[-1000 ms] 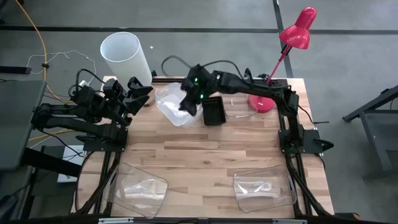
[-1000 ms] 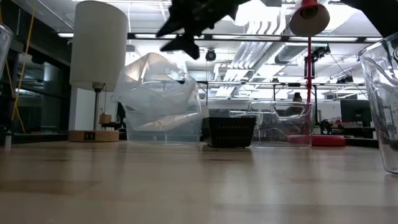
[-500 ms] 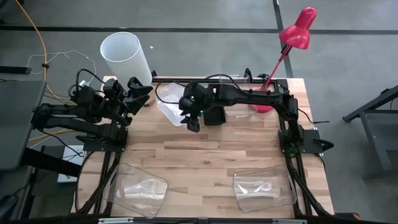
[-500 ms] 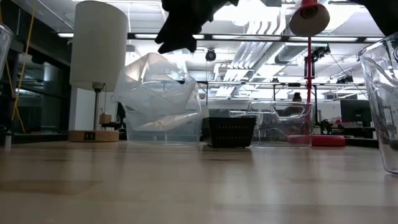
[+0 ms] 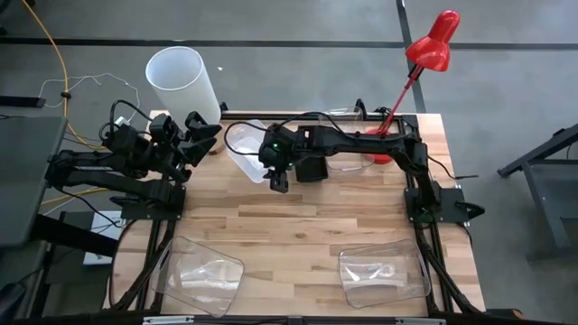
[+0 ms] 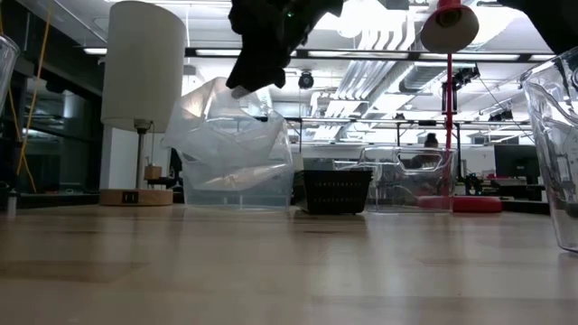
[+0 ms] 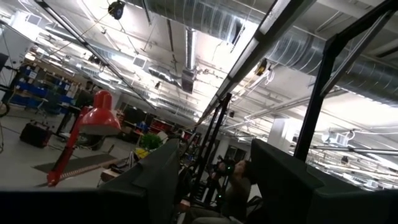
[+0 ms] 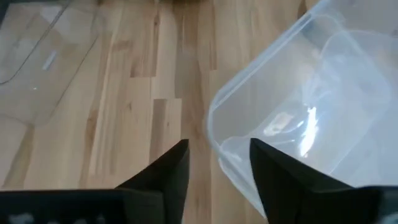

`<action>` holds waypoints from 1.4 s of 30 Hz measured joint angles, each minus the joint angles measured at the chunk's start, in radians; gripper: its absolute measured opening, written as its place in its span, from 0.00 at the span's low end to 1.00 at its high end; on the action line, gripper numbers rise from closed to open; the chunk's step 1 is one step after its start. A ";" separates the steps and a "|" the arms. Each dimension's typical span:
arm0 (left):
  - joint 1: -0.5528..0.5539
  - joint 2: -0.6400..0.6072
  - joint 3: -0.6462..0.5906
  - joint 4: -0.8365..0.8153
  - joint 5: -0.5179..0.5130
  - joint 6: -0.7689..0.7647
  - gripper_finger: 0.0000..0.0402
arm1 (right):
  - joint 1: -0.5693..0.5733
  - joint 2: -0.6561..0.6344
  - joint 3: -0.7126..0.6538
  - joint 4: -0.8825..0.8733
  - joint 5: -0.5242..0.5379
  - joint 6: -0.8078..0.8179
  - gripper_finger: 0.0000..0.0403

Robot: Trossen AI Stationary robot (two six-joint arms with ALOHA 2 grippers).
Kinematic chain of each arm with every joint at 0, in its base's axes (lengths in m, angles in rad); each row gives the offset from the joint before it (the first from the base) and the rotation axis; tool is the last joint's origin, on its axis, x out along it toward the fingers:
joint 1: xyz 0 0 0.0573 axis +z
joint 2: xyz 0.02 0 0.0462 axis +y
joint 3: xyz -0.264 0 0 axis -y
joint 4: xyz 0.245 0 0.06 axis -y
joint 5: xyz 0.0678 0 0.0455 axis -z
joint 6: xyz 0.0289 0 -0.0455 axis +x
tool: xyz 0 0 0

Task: Stack baskets by color
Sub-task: Stack the white bin on the white bin

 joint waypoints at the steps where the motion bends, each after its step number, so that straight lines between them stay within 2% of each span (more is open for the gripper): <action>1: 0.000 0.000 0.000 0.000 0.000 0.000 0.46 | 0.000 0.000 0.000 0.002 0.010 -0.002 0.34; 6: 0.000 0.000 0.000 0.001 0.000 -0.001 0.46 | 0.000 0.000 0.000 0.019 0.033 -0.006 0.06; 7: 0.000 0.000 0.000 0.001 0.000 -0.001 0.46 | 0.000 0.000 0.000 0.030 0.033 -0.006 0.04; 20: 0.000 0.000 0.000 -0.001 0.001 -0.001 0.46 | -0.021 -0.134 0.001 0.107 0.059 0.004 0.00; 25: 0.000 0.000 0.000 -0.003 0.001 0.000 0.46 | -0.026 -0.181 0.002 0.084 0.127 -0.048 0.00; 30: 0.000 0.000 0.000 -0.003 0.002 0.000 0.46 | 0.012 -0.173 0.002 0.026 0.165 -0.115 0.00; 37: 0.000 0.000 0.000 -0.006 -0.001 0.000 0.46 | 0.114 -0.132 0.002 -0.007 0.305 -0.264 0.00; 42: 0.000 0.000 0.000 -0.006 -0.008 -0.001 0.46 | 0.142 -0.088 0.002 -0.026 0.351 -0.283 0.00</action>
